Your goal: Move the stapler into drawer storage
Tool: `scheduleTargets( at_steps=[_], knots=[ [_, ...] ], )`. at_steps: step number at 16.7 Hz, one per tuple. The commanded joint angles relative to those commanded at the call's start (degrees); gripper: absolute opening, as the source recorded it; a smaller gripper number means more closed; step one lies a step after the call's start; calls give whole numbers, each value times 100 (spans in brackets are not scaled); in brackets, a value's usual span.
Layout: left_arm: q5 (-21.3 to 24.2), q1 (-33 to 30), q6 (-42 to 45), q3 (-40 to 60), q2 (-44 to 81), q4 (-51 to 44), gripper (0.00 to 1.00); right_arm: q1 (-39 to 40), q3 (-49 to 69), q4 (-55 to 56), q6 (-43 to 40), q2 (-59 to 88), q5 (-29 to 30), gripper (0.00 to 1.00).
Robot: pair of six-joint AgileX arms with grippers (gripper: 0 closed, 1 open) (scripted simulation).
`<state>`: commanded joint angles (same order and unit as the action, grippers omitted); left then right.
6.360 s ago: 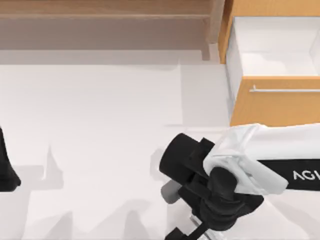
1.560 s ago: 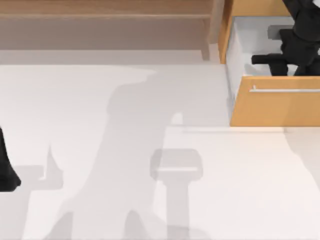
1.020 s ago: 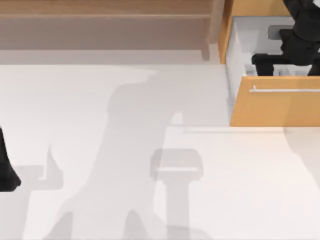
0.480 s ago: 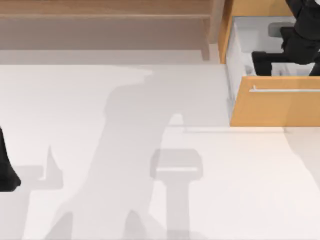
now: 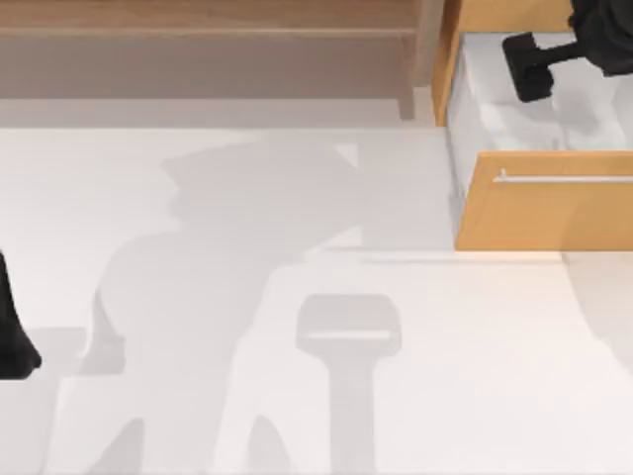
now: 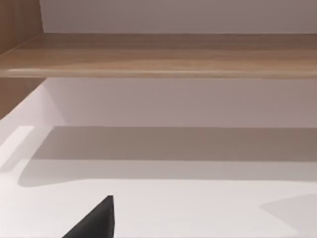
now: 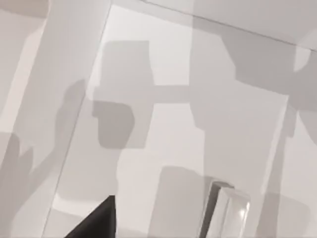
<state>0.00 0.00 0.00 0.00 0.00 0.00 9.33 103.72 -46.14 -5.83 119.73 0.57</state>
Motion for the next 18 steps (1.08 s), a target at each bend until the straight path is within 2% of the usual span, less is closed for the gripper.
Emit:
scheduleTargets(
  at_steps=[4,10,14,18],
  knots=[
    [0,0,0,0,0,0,100,531,-1525,2243,-1179,-892,35,100],
    [0,0,0,0,0,0,100,1517,-4237,6231,-3299,-1610,185,100],
    [0,0,0,0,0,0,100,1978,-6027,8937,-4788,-1709,459,100],
    [0,0,0,0,0,0,100,2106,-7539,11363,-6206,-1539,904,100]
  ],
)
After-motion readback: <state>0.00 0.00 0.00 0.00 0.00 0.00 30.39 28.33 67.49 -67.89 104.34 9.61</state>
